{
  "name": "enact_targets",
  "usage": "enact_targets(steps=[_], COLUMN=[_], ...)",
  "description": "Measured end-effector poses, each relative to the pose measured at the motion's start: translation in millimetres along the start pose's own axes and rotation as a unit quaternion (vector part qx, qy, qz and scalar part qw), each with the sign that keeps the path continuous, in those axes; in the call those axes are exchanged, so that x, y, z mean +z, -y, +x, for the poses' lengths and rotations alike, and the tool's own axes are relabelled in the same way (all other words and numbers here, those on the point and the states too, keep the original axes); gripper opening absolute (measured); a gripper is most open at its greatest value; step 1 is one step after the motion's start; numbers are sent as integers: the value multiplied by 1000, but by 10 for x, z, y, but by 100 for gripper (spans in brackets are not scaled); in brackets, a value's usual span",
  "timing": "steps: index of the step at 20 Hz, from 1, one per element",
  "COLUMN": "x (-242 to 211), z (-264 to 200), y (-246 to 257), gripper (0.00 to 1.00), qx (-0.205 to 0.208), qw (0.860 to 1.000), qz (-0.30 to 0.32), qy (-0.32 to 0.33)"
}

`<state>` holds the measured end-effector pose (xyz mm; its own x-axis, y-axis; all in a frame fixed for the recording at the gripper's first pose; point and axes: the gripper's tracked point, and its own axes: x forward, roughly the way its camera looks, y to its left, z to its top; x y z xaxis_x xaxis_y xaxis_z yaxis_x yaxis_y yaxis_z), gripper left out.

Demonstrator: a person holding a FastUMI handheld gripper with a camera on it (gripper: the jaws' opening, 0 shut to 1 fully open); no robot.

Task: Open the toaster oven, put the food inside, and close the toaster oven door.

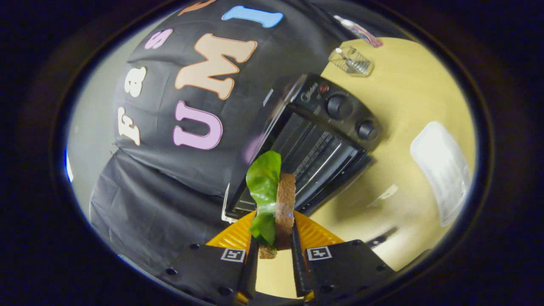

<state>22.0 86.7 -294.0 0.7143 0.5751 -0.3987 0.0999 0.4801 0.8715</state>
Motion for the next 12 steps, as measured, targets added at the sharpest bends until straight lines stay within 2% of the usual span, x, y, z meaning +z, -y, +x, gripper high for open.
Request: enact_targets(steps=[3, 7, 12], x=[-30, 59, 264], z=[290, 605, 834], y=[-46, -1, 152], gripper=[38, 38, 38], qx=[21, 24, 3], qw=[999, 998, 997], qz=[36, 59, 57], qy=[12, 20, 44])
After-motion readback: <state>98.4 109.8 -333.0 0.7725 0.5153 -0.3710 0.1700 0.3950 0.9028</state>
